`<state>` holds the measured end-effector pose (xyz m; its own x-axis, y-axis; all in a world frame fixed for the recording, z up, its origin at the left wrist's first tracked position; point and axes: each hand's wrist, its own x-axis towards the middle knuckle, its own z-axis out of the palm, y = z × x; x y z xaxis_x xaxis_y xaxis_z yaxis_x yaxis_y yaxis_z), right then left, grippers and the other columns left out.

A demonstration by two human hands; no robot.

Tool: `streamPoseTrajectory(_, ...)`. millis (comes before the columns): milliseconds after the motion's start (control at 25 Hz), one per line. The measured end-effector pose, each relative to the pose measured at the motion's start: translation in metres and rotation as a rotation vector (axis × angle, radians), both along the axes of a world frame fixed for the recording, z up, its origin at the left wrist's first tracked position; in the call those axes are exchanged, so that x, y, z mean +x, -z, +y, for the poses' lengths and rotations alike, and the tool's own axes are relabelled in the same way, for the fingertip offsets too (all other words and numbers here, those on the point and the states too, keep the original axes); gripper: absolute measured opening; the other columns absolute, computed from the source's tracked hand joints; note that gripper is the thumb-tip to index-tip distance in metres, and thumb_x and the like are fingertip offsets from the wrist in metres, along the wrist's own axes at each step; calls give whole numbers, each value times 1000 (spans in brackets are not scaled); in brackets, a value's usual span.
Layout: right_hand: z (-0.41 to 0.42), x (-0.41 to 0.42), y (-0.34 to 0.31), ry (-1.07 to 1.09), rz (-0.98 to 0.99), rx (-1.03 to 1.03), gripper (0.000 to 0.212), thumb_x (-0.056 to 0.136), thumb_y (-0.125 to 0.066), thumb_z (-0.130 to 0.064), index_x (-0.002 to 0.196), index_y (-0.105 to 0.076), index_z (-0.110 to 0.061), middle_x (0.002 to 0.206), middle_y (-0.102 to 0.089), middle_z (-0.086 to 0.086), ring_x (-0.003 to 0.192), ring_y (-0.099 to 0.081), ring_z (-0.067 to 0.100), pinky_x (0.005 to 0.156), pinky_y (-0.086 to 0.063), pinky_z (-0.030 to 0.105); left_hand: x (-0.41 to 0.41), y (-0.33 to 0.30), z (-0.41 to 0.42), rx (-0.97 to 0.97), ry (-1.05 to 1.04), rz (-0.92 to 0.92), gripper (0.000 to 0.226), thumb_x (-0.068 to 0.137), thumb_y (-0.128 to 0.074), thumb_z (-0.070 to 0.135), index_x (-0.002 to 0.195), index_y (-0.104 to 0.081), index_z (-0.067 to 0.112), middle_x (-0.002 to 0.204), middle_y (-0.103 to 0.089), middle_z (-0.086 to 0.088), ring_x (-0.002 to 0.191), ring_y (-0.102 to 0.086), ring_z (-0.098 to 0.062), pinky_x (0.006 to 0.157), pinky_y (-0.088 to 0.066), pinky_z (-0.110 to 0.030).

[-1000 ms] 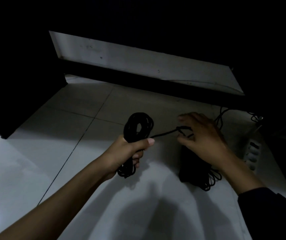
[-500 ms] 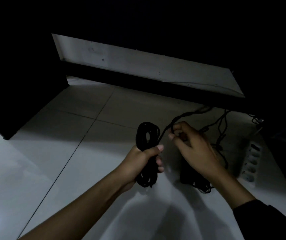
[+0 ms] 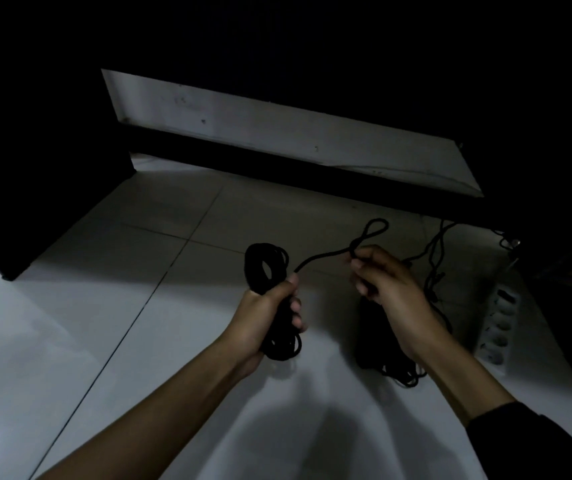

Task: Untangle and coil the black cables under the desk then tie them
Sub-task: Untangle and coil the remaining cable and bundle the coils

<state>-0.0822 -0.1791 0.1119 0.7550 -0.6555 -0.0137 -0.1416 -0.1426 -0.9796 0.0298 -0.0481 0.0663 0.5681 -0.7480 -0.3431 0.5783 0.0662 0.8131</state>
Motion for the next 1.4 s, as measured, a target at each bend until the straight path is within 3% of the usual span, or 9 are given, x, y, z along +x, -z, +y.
streamPoseTrajectory(160,1,5,-4,-10,12,-48,20,98,-49,-27,98,-68,-23,49,-50,-23,49,-45,-6,48,-35,5,-5,3,2,121,14,-137,12,94,-58,19,87,-56,9,60,-57,-3,42,-48,-15,50,-49,-29)
streamPoseTrajectory(400,-15,-12,-7,-15,-173,333,22,96,-44,-9,91,-64,-2,57,-52,-3,55,-42,10,56,-34,25,21,2,11,162,-211,-53,12,93,-58,9,82,-54,6,54,-50,-3,39,-46,-14,47,-47,-28)
streamPoseTrajectory(520,-14,-12,0,-68,54,101,29,99,-46,-30,98,-61,-5,48,-34,-8,45,-30,7,51,-23,26,20,5,15,167,-180,-126,18,93,-59,13,78,-52,8,54,-50,-2,39,-46,-14,52,-48,-30)
streamPoseTrajectory(640,-11,-3,0,-64,136,-79,16,96,-53,-27,84,-61,-22,47,-43,-10,44,-40,3,47,-32,18,12,3,15,178,-132,-256,24,93,-61,19,74,-49,10,52,-49,1,40,-47,-13,54,-49,-31)
streamPoseTrajectory(800,-11,1,4,-58,241,-320,14,99,-48,-18,88,-57,-18,80,-61,2,75,-56,16,65,-40,28,8,-4,14,178,-73,-404,30,91,-63,25,68,-50,10,51,-50,2,42,-49,-12,54,-50,-29)
streamPoseTrajectory(1000,2,8,0,9,156,-274,14,97,-52,-30,95,-64,-36,91,-65,-28,88,-56,-16,67,-39,6,-8,-6,9,229,58,-570,30,91,-64,26,67,-53,11,49,-51,5,44,-49,-11,55,-49,-29)
streamPoseTrajectory(1120,2,8,-4,-43,68,-52,23,100,-48,-26,99,-69,-36,99,-68,-22,79,-58,-9,64,-38,14,-11,-5,10,205,119,-493,30,92,-61,30,71,-52,12,54,-52,2,46,-51,-13,58,-50,-30)
streamPoseTrajectory(1280,-7,-1,-12,-51,45,7,12,88,-62,-37,87,-73,-33,83,-70,-23,61,-54,-14,56,-38,9,-9,-3,12,125,66,-199,30,94,-56,35,77,-49,11,54,-46,1,44,-46,-13,52,-47,-28)
streamPoseTrajectory(1400,-14,-7,-13,-75,113,-122,9,77,-74,-32,86,-73,-31,89,-73,-18,86,-65,-4,72,-46,9,-3,-3,17,137,79,-227,34,94,-55,40,77,-49,11,54,-44,1,44,-46,-13,53,-47,-28)
